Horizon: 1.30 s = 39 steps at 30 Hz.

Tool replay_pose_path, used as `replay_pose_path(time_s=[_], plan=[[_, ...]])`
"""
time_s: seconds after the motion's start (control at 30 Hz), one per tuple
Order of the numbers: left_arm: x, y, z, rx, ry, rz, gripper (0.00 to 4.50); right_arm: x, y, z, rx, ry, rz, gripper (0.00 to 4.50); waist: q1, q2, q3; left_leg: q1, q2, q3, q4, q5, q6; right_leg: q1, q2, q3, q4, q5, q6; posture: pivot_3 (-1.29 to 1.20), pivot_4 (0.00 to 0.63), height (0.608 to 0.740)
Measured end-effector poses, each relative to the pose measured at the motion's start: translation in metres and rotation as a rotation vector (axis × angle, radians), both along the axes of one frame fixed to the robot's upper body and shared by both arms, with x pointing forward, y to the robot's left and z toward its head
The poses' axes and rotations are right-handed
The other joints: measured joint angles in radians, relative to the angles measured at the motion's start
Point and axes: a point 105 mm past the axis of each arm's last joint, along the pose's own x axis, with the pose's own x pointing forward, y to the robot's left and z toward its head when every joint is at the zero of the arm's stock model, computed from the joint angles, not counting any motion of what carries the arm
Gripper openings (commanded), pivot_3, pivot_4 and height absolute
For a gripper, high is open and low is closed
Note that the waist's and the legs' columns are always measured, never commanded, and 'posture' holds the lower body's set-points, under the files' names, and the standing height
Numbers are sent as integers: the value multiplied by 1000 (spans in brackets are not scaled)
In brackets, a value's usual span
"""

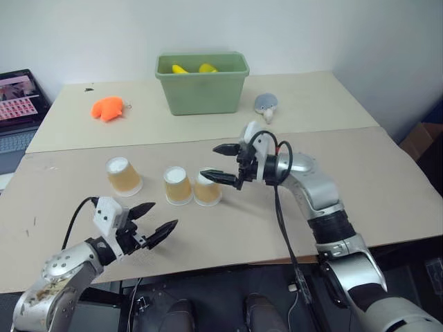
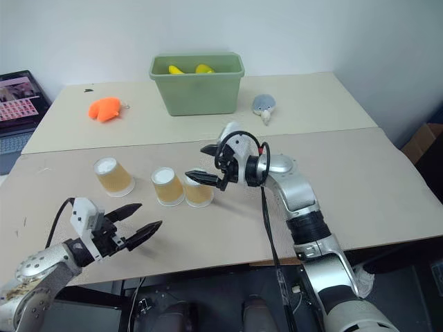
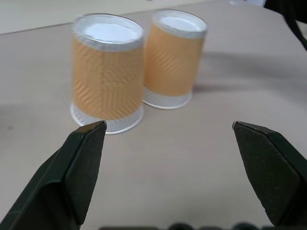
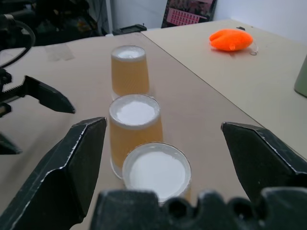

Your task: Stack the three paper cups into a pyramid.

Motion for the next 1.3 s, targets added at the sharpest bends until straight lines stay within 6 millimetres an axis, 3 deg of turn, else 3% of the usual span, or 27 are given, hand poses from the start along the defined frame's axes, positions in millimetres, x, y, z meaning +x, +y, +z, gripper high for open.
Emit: replay_pose_path(time_s=[0.2, 0.3, 0.47, 0.7, 1.07, 1.3], plan=[[-8, 53, -3, 6, -67, 457, 4500, -34, -29, -6, -86, 28, 60, 4457, 18, -1, 0, 1, -1, 1, 1, 0, 0, 2, 0, 0, -1, 0, 0, 0, 150, 732], [-9, 68, 1, 60, -113, 546, 4500, -41, -34, -9, -101, 50, 74, 4457, 18, -1, 0, 6, -1, 1, 1, 0, 0, 7, 1, 0, -1, 0, 0, 0, 150, 732], [26, 91, 1, 118, -149, 581, 4500, -53, -42, -13, -137, 56, 111, 4457, 26, -3, 0, 10, -1, 0, 2, 0, 0, 16, 1, -4, -6, 0, 0, 0, 150, 732], [72, 85, 6, 149, -158, 411, 4500, -53, -49, -21, -155, 75, 93, 4457, 23, -4, 0, 7, -1, -1, 1, 0, 0, 13, 0, -4, -6, 0, 1, 0, 150, 732], [100, 82, 12, 167, -162, 298, 4500, -50, -50, -22, -151, 63, 59, 4457, 21, -5, 0, 7, -1, -1, 2, 0, 0, 13, 0, -4, -5, 0, 1, 0, 150, 732], [119, 65, 15, 164, -153, 202, 4500, -49, -50, -22, -148, 56, 46, 4457, 22, -5, 0, 7, -1, -1, 2, 0, 0, 13, 0, -4, -5, 0, 1, 0, 150, 732]])
